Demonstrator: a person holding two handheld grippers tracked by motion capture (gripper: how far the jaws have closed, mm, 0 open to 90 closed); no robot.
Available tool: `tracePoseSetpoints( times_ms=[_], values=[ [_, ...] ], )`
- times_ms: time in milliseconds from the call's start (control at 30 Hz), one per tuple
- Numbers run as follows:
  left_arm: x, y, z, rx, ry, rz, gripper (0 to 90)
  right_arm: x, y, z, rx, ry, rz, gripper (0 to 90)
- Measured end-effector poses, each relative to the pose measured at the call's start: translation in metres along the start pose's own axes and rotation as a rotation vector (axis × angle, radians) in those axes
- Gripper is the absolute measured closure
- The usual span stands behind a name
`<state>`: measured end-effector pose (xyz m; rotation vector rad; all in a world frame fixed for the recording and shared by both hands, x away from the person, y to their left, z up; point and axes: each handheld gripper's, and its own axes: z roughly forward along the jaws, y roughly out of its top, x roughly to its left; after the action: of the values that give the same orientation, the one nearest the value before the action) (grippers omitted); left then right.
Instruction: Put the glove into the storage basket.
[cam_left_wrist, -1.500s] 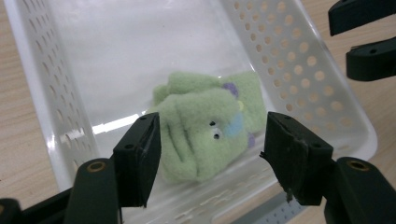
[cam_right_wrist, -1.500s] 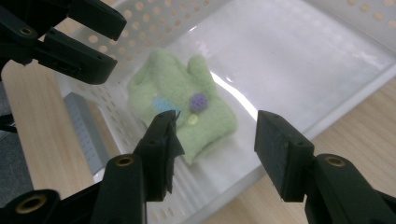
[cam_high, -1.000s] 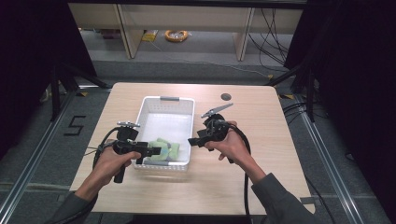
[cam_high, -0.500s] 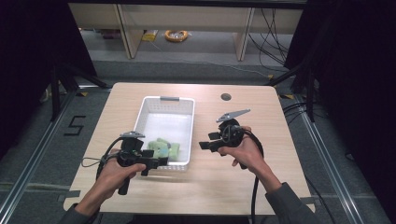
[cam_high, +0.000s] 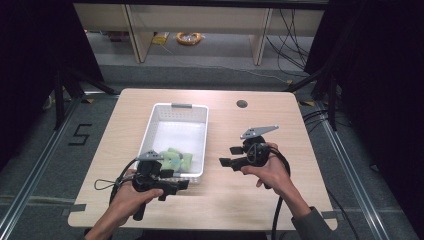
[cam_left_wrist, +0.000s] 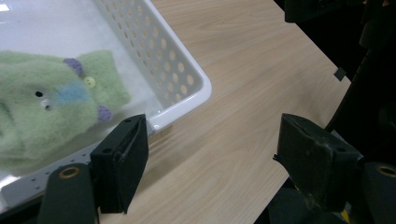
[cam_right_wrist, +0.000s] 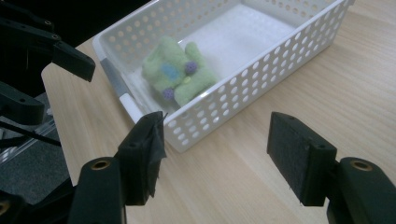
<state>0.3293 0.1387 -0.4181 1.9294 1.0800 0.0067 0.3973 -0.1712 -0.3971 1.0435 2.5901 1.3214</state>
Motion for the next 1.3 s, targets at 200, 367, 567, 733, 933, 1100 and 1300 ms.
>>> tracePoseSetpoints(
  times_ms=[200, 367, 567, 733, 933, 1100, 1300],
  values=[
    [-0.004, -0.006, 0.004, -0.008, -0.005, 0.017, 24.4, 0.003, -0.009, -0.005, -0.012, 0.006, -0.005, 37.0],
    [-0.007, -0.009, 0.006, -0.007, -0.015, 0.031, 24.4, 0.005, -0.016, -0.008, -0.032, 0.005, -0.011, 36.2],
    [-0.009, -0.012, 0.007, -0.008, 0.003, 0.047, 24.4, 0.007, -0.024, -0.011, -0.026, 0.011, 0.012, 35.8],
    [-0.010, -0.017, 0.010, 0.003, 0.008, 0.052, 24.4, 0.005, -0.031, -0.011, -0.026, 0.001, 0.005, 32.5],
    [-0.010, -0.025, 0.013, 0.009, 0.001, 0.050, 24.4, 0.001, -0.040, -0.012, -0.052, -0.011, -0.014, 27.9],
    [-0.012, -0.033, 0.015, 0.023, -0.013, 0.054, 24.4, 0.003, -0.046, -0.010, -0.052, -0.002, 0.010, 27.5],
    [-0.012, -0.044, 0.017, 0.031, -0.013, 0.060, 24.4, 0.005, -0.052, -0.008, -0.021, 0.009, -0.011, 26.4]
  ],
)
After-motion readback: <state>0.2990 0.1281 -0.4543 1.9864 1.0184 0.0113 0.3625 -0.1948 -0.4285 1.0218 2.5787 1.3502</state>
